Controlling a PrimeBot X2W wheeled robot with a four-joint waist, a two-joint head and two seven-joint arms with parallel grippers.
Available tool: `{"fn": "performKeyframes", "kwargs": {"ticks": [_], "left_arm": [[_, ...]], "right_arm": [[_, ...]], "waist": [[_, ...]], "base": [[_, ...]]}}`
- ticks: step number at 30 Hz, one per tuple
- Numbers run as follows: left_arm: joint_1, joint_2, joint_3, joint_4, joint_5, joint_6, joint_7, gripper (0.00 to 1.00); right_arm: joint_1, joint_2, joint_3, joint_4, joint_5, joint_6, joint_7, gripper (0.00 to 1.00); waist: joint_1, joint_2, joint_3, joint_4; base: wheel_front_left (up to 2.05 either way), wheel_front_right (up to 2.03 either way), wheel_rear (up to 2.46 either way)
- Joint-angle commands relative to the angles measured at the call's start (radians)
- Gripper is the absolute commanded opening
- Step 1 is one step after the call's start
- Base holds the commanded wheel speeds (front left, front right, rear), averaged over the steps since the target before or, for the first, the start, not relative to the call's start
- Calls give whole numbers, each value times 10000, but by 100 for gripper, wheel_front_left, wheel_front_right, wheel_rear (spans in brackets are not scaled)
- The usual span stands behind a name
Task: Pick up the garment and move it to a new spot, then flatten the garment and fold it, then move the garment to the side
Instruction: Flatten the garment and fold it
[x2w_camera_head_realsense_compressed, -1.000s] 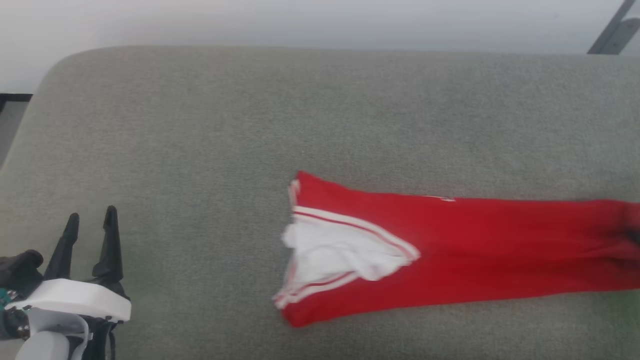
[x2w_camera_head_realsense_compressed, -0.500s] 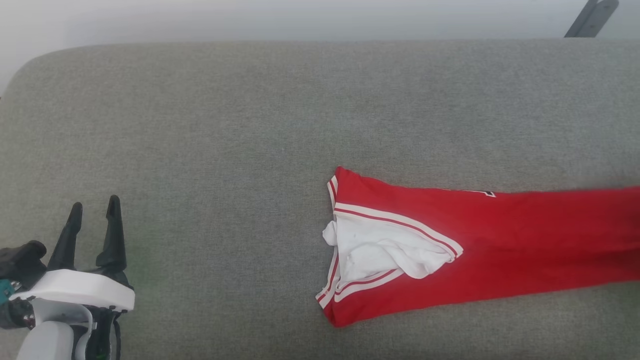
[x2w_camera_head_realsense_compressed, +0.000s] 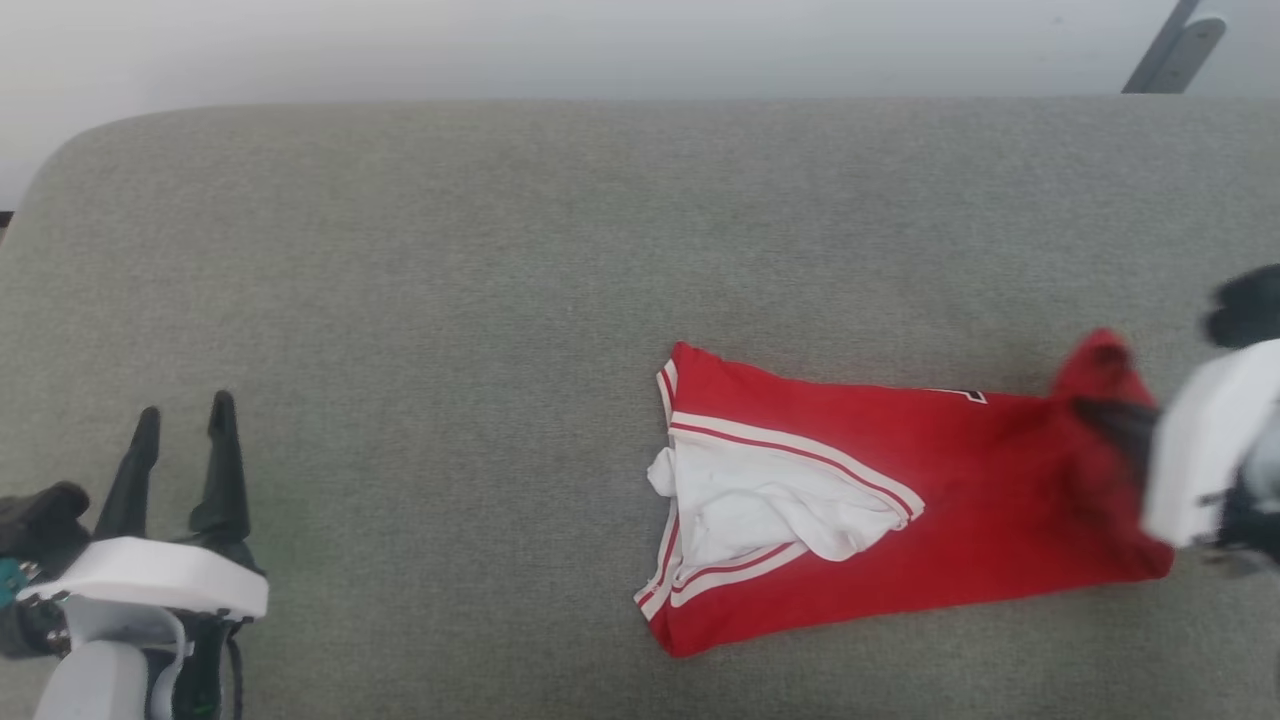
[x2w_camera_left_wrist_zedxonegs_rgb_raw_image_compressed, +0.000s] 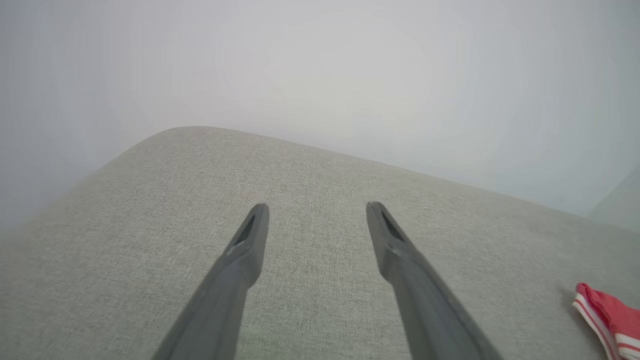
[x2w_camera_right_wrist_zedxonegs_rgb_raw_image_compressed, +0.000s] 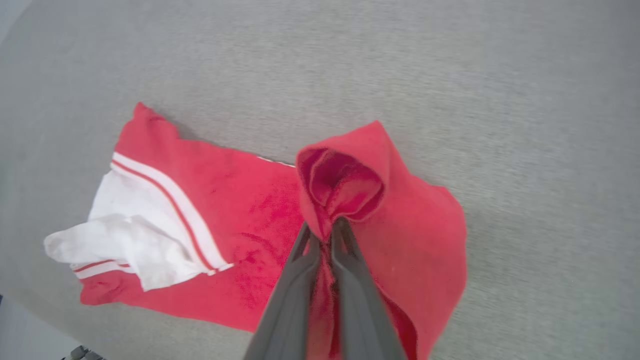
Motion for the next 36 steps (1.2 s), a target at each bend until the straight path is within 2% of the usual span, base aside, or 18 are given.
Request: {"fn": "performKeyframes", "kwargs": {"ticks": [1,5,10,16,21,23,24,25,31,36], "left_arm": [[-164,-42,-43,-3,104,-17,-45,100],[-224,-25,-262,-4,-24,-20,-45,100],[-345,-59,-502,54,-114,-22,-45,100],[-496,-78,-798,136,-191,-23,-45,100],[-509,-93,-919,197,-214,-24,-45,100],[-482,-101,-904,237,-235,-24,-45,100],[-453,-96,-908,250,-246,-22,-45,100],[-399,-73,-905,259,-259,-24,-45,100],[-134,26,-727,215,-303,-23,-45,100],[59,109,-529,93,-249,-23,-46,100]], "right_arm": [[78,135,163,-162,-24,2,44,0],[-187,761,1107,-555,91,1,169,0],[-759,1406,2500,-128,51,2,-136,0],[-1259,1718,3600,645,-20,2,-555,0],[-1447,1767,4057,1190,-62,2,-872,0],[-1539,1712,4191,1402,-110,2,-1011,40],[-1538,1665,4301,1450,-94,2,-1056,80],[-1529,1664,4311,1520,-22,2,-1155,100],[-1404,1351,4297,1182,260,2,-1593,100],[-1229,840,3683,660,122,2,-2287,100]], "waist": [[0,-1,-6,70],[0,-1,-37,304],[0,-1,-76,752],[0,-1,-104,1199],[0,-1,-152,1359],[0,-1,-198,1384],[0,-1,-229,1382],[0,-1,-268,1359],[0,-1,-481,1022],[0,-1,-692,577]], "base": [[0,0,0],[0,0,0],[0,0,0],[0,0,0],[0,0,0],[0,0,0],[0,0,0],[0,0,0],[0,0,0],[0,0,0]]}}
